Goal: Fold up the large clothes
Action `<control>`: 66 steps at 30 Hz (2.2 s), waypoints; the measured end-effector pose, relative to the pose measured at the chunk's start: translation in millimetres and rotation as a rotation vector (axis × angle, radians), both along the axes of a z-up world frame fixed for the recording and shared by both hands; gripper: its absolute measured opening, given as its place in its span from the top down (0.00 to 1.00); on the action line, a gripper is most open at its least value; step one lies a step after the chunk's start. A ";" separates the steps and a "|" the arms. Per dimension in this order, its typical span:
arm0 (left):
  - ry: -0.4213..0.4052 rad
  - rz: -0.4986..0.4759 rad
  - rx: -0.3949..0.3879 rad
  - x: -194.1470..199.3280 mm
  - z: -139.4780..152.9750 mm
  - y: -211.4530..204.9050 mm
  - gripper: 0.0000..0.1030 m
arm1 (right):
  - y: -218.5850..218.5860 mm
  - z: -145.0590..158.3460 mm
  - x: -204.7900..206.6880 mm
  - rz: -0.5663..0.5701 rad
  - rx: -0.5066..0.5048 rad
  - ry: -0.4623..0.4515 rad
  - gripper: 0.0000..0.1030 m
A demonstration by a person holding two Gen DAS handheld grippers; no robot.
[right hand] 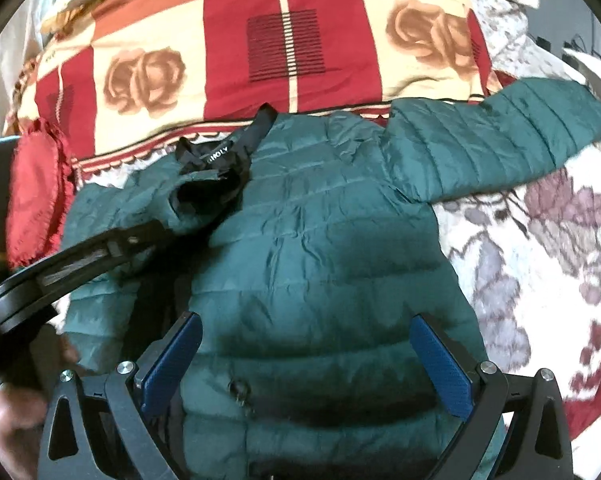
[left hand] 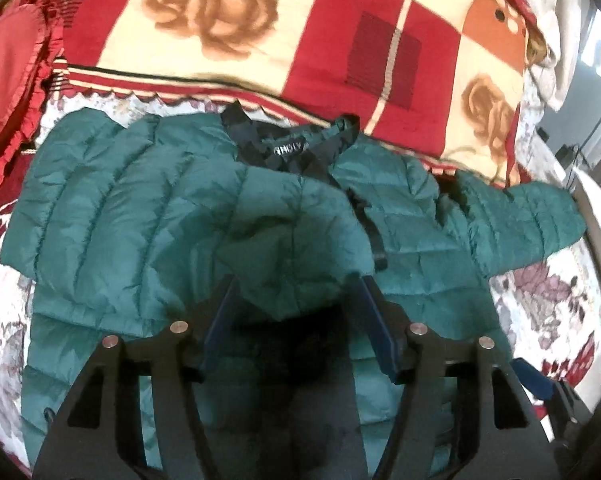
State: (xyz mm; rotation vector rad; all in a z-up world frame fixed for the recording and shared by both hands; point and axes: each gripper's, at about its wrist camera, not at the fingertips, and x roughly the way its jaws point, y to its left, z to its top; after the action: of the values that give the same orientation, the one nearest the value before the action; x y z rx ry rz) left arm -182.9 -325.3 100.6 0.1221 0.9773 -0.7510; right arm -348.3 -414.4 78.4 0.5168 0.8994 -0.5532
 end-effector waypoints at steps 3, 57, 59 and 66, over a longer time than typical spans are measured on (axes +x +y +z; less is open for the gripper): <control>0.037 -0.017 -0.026 0.0 5.6 7.1 0.41 | 0.8 -0.6 4.8 0.005 0.008 0.002 0.00; 0.043 0.344 0.056 94.7 -27.6 166.2 0.41 | -79.2 -25.8 71.8 -0.038 0.156 -0.044 0.50; 0.030 0.341 0.060 93.9 -25.9 165.5 0.41 | -81.7 -16.0 60.2 -0.054 0.121 -0.053 0.50; -0.005 0.328 0.052 91.9 -15.9 153.0 0.41 | -64.6 19.5 54.4 0.006 0.042 -0.112 0.50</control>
State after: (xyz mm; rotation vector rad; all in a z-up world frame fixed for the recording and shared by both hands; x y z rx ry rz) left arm -91.0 -172.2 84.7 0.0076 0.9827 -0.4248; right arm -293.9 -479.0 97.9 0.5774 0.8068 -0.4962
